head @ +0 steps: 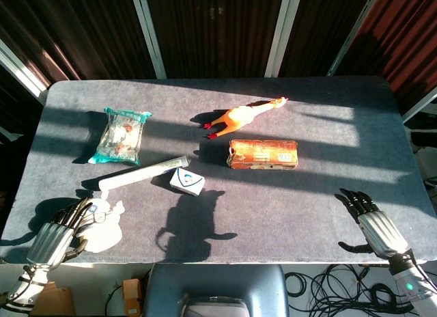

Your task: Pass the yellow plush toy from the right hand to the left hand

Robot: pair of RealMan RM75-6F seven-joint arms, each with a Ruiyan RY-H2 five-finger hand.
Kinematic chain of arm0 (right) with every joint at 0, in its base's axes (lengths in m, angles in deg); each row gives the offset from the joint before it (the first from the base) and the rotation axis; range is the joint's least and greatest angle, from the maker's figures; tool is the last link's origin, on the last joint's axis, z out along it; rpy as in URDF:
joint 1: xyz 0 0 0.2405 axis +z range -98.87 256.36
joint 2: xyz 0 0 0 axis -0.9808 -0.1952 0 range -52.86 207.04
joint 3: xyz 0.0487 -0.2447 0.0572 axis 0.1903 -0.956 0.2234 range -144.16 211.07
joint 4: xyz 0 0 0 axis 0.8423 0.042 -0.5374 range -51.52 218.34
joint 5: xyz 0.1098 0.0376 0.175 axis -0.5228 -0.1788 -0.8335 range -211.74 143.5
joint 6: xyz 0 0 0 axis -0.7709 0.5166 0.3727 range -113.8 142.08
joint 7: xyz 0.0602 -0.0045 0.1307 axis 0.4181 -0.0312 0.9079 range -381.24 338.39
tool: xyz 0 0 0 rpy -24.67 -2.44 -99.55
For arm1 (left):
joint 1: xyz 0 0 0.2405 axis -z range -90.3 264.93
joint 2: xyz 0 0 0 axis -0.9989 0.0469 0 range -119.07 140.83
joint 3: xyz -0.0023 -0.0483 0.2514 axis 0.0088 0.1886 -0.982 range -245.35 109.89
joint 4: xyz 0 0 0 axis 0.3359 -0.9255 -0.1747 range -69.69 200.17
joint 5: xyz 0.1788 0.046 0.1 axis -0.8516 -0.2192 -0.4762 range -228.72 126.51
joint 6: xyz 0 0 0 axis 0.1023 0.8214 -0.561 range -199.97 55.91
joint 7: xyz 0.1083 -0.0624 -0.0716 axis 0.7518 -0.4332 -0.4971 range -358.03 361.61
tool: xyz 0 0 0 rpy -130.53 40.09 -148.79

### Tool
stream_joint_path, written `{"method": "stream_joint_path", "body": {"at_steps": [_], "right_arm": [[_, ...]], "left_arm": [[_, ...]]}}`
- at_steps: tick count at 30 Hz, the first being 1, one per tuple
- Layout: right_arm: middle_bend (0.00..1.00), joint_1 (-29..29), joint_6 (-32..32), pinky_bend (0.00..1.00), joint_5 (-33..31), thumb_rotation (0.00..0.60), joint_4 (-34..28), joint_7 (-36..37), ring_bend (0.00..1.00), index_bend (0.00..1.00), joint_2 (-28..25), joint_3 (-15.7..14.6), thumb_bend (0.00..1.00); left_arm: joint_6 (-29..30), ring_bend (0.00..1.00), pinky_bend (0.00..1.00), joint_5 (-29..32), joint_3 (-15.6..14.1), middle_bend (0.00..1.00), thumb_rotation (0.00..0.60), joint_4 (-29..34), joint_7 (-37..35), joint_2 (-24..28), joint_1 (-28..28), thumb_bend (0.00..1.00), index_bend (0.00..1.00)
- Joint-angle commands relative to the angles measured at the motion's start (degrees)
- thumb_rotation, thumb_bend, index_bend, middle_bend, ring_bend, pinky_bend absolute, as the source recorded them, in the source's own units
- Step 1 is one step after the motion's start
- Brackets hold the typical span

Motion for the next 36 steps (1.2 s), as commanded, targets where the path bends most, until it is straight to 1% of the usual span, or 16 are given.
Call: {"method": "stream_joint_path", "body": {"at_steps": [1,4,6,10,14,16,19,23,27,33,36], "right_arm": [[0.00,0.00,-0.07,0.00,0.03,0.600,0.00,0.15,0.00,0.00,-0.07,-0.07,0.03],[0.00,-0.05,-0.33,0.00,0.11,0.600,-0.02,0.47,0.00,0.00,-0.18,-0.15,0.03],[0.00,-0.17,-0.59,0.00,0.19,0.600,-0.06,0.68,0.00,0.00,-0.27,-0.23,0.03],[0.00,-0.38,-0.90,0.00,0.27,0.600,-0.20,0.71,0.00,0.00,-0.41,-0.44,0.03],[0.00,-0.98,-1.64,0.00,0.43,0.600,-0.32,-0.45,0.00,0.00,-0.35,-0.74,0.03],[0.00,-1.48,-2.41,0.00,0.30,0.600,-0.29,-1.64,0.00,0.00,0.02,-0.66,0.03],[0.00,-2.52,-4.26,0.00,-0.07,0.600,-0.20,-4.00,0.00,0.00,0.98,-0.22,0.03],[0.00,-4.66,-8.04,0.00,-0.52,0.600,-0.04,-7.72,0.00,0.00,2.39,0.45,0.03],[0.00,-6.06,-10.44,0.00,-1.06,0.600,-0.15,-9.30,0.00,0.00,3.12,1.01,0.03],[0.00,-6.57,-10.87,0.00,-1.27,0.600,-0.61,-9.11,0.00,0.00,2.69,0.96,0.03],[0.00,-6.58,-10.22,0.00,-1.88,0.600,-1.18,-9.59,0.00,0.00,2.28,1.05,0.03]], "left_arm": [[1.69,0.07,0.25,-0.75,-0.02,0.00,0.600,1.17,0.72,1.12,-0.90,0.30,0.00],[5.03,0.07,0.20,-1.81,0.08,0.00,0.600,3.15,1.21,2.86,-2.41,0.31,0.00],[7.88,0.07,0.18,-2.42,0.08,0.00,0.600,4.70,1.84,4.11,-3.96,0.31,0.00],[10.87,0.07,0.16,-2.97,-0.25,0.00,0.600,7.24,4.18,6.45,-6.23,0.30,0.00],[14.31,0.08,0.15,-3.90,0.14,0.06,0.600,9.02,5.79,7.84,-8.29,0.30,0.01],[15.14,0.08,0.15,-4.42,0.42,0.08,0.600,8.67,6.21,7.75,-8.73,0.30,0.02],[14.61,0.09,0.15,-4.31,0.71,0.10,0.600,8.51,6.81,7.56,-8.94,0.30,0.03],[12.29,0.10,0.15,-3.63,0.71,0.11,0.600,9.51,7.24,7.99,-8.71,0.30,0.04],[11.46,0.11,0.15,-3.40,1.04,0.11,0.600,9.96,7.85,8.11,-8.72,0.30,0.05],[11.17,0.11,0.15,-3.06,1.43,0.12,0.600,10.16,8.36,8.00,-8.89,0.30,0.06],[9.75,0.13,0.15,-2.50,1.42,0.13,0.600,10.85,8.84,8.30,-8.80,0.30,0.08]]}}
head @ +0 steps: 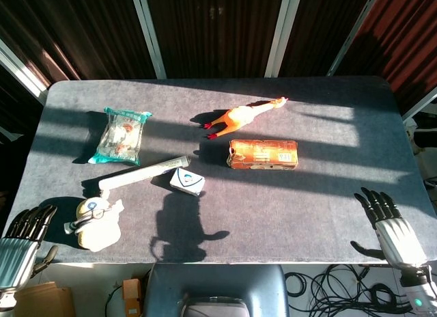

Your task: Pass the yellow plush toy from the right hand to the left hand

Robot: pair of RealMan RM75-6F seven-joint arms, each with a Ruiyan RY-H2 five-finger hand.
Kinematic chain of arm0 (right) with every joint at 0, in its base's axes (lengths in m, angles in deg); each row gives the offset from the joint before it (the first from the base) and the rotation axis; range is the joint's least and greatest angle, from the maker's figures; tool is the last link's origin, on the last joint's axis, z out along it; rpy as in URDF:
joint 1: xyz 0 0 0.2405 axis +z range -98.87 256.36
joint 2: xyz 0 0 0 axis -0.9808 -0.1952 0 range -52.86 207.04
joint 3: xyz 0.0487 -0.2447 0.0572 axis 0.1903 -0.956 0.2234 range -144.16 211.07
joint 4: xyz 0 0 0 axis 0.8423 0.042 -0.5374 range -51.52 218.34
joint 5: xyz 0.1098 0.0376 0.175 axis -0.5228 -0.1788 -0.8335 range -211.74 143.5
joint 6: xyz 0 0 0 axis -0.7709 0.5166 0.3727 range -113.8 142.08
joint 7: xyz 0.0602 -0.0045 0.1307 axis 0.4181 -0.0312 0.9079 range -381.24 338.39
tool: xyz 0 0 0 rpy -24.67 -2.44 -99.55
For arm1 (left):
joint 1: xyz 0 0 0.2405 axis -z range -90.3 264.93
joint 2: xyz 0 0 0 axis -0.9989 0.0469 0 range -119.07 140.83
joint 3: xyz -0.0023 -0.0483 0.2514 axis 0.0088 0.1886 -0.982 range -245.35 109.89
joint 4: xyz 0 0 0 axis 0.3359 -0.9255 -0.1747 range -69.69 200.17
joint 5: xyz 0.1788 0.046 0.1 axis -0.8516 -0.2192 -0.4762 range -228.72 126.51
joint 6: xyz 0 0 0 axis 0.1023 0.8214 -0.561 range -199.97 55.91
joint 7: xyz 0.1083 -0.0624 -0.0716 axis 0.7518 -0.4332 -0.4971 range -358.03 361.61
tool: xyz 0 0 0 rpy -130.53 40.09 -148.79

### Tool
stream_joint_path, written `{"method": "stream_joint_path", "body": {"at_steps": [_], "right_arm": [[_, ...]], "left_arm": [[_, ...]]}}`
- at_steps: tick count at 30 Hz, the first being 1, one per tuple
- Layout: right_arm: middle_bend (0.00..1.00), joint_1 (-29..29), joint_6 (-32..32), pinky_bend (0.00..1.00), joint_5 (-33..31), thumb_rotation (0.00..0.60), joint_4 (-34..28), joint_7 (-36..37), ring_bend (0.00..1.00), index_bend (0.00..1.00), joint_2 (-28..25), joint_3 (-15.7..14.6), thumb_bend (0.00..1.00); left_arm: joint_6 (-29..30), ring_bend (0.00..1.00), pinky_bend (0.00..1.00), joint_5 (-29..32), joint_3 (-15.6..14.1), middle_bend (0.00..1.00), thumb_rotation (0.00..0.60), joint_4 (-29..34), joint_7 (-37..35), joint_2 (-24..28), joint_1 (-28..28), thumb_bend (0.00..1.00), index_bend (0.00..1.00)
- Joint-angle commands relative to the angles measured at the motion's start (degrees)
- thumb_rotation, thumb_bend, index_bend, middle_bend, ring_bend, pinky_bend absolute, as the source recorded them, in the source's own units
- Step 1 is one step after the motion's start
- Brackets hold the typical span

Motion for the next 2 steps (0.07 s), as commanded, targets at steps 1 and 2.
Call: {"method": "stream_joint_path", "body": {"at_steps": [1,2], "right_arm": [[0.00,0.00,0.49,0.00,-0.35,0.600,-0.45,-0.57,0.00,0.00,-0.21,0.06,0.03],[0.00,0.01,0.69,0.00,-0.33,0.600,-0.58,-0.76,0.00,0.00,-0.27,0.01,0.03]], "left_arm": [[-1.06,0.13,0.15,0.47,0.04,0.13,0.600,0.70,0.33,0.35,0.05,0.30,0.08],[-1.27,0.13,0.15,0.57,0.10,0.13,0.600,0.90,0.32,0.46,0.04,0.30,0.08]]}}
